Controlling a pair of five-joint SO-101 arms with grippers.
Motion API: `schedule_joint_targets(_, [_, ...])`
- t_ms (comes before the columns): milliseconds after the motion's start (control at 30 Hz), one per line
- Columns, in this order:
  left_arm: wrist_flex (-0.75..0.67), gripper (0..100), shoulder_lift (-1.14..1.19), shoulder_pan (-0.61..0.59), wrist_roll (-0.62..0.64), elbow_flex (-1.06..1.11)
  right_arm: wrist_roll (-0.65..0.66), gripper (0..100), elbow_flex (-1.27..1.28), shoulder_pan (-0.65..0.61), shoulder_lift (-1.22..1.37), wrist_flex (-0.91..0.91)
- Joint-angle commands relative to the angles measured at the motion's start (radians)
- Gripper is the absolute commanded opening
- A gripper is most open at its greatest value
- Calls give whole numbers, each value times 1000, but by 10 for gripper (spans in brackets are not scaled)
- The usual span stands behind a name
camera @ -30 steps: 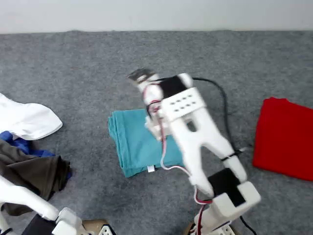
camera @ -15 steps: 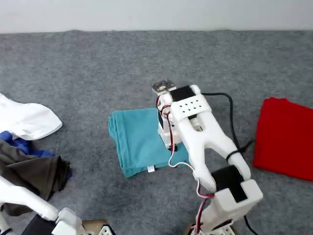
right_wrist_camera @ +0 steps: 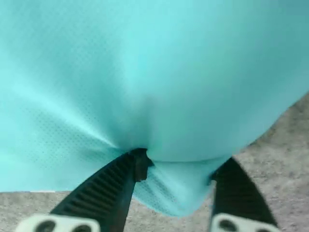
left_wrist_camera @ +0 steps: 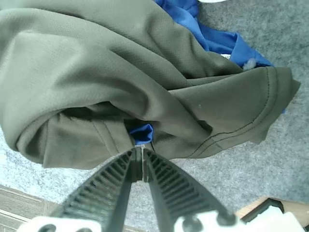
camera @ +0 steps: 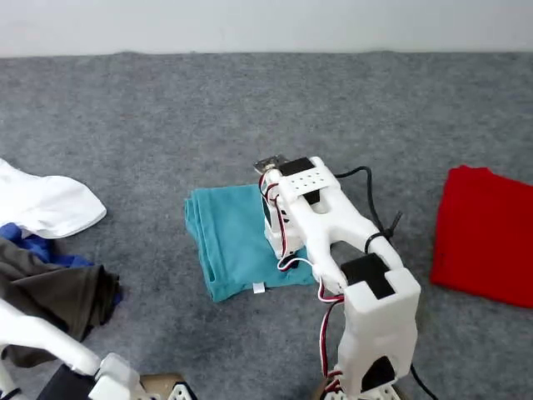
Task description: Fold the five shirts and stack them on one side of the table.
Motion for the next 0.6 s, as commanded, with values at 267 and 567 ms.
schedule_joint_targets(267, [-20,17,-11,5,-2,-4,195,9,18,105,-64,117])
schedule_joint_targets(567, [-66,17,-6,25,-2,-4,947,9,-37,367,-159,104])
